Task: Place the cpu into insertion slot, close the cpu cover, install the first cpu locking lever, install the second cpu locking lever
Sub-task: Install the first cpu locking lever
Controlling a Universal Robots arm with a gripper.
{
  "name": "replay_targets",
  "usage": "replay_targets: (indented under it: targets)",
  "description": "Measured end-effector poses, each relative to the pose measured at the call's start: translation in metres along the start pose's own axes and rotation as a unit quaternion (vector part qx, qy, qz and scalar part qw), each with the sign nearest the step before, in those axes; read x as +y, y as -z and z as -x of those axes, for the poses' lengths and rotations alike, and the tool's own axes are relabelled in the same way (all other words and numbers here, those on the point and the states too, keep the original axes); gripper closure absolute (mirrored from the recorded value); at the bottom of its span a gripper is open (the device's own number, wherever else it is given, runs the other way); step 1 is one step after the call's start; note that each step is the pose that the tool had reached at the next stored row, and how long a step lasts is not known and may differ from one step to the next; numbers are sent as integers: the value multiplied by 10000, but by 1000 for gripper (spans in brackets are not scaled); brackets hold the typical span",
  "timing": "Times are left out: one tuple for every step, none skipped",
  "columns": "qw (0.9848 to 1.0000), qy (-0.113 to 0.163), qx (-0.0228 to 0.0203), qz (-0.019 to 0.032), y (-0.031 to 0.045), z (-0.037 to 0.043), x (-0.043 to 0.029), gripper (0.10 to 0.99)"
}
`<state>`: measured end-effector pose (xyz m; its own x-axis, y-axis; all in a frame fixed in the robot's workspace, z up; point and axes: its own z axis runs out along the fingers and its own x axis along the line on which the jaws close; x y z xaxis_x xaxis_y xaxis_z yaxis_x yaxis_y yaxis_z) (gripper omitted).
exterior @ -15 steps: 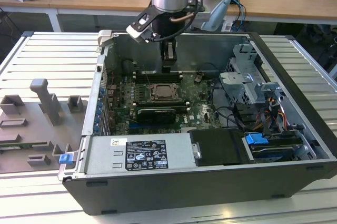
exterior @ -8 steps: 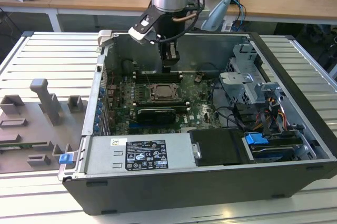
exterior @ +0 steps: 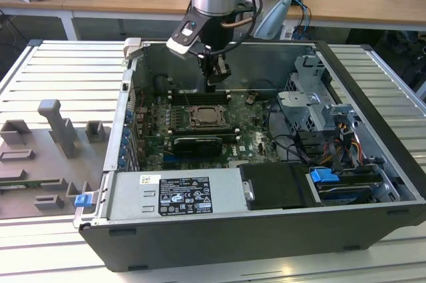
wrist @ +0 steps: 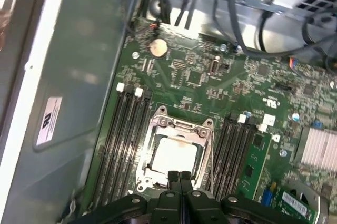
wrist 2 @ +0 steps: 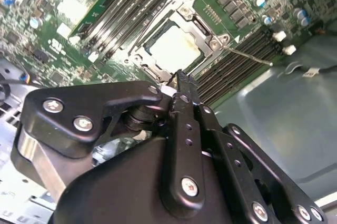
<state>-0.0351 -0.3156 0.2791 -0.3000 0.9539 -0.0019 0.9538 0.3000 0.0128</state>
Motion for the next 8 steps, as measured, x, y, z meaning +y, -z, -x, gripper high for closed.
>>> replay_targets:
  targets:
    - [10000,62,1,0,0,0,0,980]
    - [9999,133,2,1,0,0,0,980]
    - [9999,172,3,1,-1,0,0,980]
    - [9998,219,3,1,0,0,0,980]
    - [9996,265,4,1,0,0,0,980]
    - [9995,303,4,1,0,0,0,980]
    - [9995,329,4,1,0,0,0,980]
    - [9993,379,5,1,0,0,0,980]
